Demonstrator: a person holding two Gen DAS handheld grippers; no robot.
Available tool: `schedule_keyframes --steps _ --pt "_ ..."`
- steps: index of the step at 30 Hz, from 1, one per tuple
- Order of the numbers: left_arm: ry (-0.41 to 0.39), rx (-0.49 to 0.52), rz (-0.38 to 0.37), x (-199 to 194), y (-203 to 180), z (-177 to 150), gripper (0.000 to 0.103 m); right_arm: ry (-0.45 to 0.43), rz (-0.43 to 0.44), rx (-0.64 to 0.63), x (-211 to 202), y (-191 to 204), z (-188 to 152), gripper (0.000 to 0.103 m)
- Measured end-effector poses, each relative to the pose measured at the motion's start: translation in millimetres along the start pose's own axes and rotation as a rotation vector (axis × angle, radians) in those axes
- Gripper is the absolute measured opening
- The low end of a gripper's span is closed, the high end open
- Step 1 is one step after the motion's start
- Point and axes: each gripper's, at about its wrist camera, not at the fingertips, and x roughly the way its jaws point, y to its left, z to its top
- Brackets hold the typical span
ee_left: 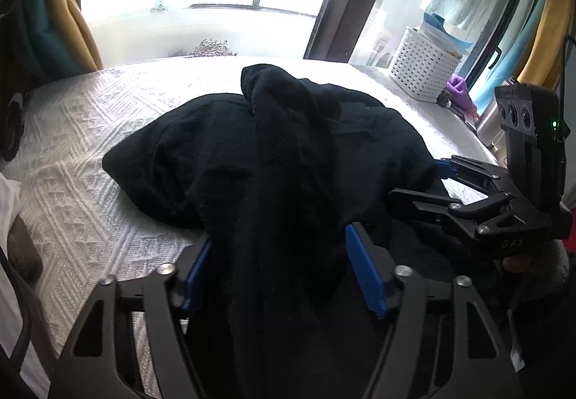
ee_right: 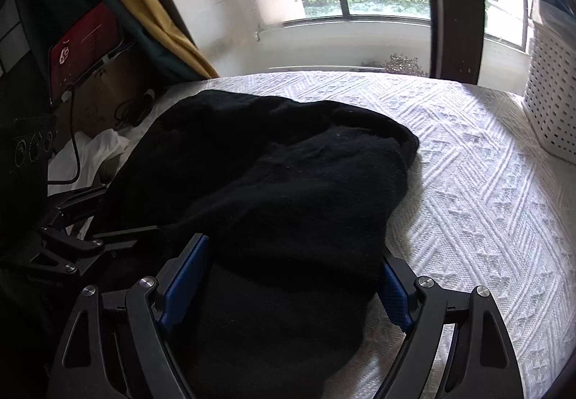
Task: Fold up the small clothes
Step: 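Close the left gripper on the folded black t-shirt, then lift the folded t-shirt with the left gripper and carry it toward the pillow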
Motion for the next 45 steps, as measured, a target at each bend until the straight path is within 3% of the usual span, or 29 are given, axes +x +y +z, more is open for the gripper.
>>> schedule_keyframes --steps 3,6,8,12,20,34,40,45 --pt "0.003 0.014 -0.022 1 -4 -1 0.044 0.003 0.025 -0.045 2 13 -1 0.063" --pt "0.0 0.026 -0.026 -1 -7 -1 0.034 0.007 0.024 -0.075 5 22 -1 0.051" --pt "-0.01 0.02 -0.031 -3 -8 -1 0.031 0.005 0.019 -0.068 4 22 -2 0.048" --pt "-0.043 0.014 -0.036 -13 -12 -5 0.029 -0.008 0.005 -0.076 -5 26 -4 0.029" --pt "-0.114 0.024 -0.072 -43 -21 -10 0.029 -0.069 0.0 -0.094 -32 41 -3 0.026" --pt "-0.265 0.037 -0.088 -113 -36 -16 0.029 -0.253 -0.01 -0.15 -118 79 -2 0.026" --pt "-0.317 0.037 -0.079 -142 -39 -25 0.029 -0.344 -0.005 -0.2 -157 103 -2 0.017" --pt "-0.334 0.044 -0.066 -151 -39 -33 0.029 -0.351 -0.005 -0.209 -164 113 -9 0.017"
